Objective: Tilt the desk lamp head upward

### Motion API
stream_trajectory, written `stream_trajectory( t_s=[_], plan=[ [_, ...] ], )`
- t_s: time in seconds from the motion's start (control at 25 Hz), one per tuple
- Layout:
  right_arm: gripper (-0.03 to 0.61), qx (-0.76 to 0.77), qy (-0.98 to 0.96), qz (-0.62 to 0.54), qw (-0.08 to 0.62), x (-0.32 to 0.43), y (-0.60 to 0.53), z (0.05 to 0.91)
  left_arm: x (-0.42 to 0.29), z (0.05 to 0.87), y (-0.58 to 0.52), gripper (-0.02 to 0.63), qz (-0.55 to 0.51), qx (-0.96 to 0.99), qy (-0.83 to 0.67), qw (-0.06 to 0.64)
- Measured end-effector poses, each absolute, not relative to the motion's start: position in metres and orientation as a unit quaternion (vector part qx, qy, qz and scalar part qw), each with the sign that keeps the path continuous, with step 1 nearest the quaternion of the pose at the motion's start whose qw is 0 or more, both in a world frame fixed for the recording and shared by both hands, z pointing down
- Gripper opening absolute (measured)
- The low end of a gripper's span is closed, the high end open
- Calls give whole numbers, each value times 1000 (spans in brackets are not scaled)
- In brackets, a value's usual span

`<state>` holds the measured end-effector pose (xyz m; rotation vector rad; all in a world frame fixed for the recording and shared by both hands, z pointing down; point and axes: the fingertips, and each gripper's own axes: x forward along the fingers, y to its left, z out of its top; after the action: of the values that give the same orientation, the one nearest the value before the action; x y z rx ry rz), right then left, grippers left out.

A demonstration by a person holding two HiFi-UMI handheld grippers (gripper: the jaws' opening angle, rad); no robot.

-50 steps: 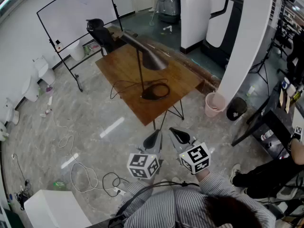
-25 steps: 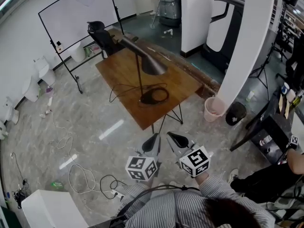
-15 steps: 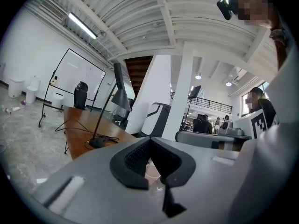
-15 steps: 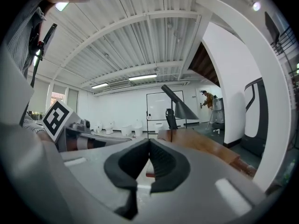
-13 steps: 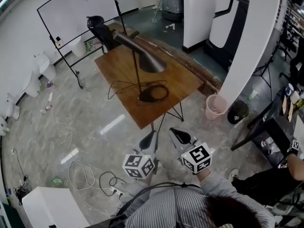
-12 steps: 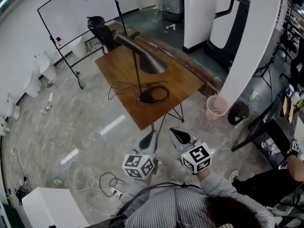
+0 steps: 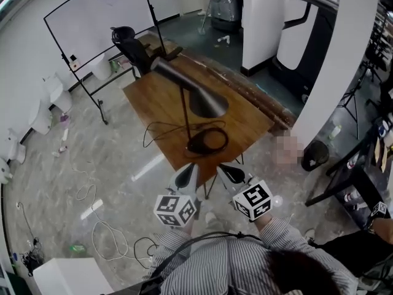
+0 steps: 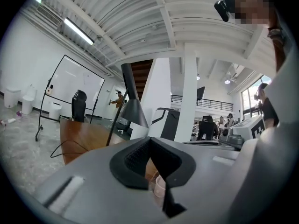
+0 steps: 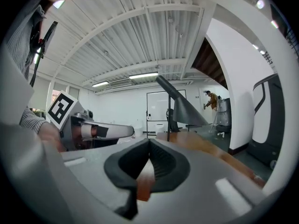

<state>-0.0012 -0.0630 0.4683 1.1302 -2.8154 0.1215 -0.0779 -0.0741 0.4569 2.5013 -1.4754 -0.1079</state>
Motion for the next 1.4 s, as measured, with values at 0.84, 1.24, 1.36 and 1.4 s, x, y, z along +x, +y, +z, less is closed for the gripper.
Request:
stream_trajectory(
  t_s=[0.84,1.24,1.36,1.4],
  plan=[
    [12,370,-926,8,76,-87,-242,527,-136,410,-238,33,54,882,-469,-10],
    [84,363,-928,16,79,-120,-284,547,-153,352,-257,138,96,874,-468,-83],
    [86,355,-930,25,88,-128,-292,555,-160,326,-264,164,114,869,-465,-122],
    [86,353,-930,30,93,-130,-294,557,-162,317,-265,184,121,868,-463,-135]
  ],
)
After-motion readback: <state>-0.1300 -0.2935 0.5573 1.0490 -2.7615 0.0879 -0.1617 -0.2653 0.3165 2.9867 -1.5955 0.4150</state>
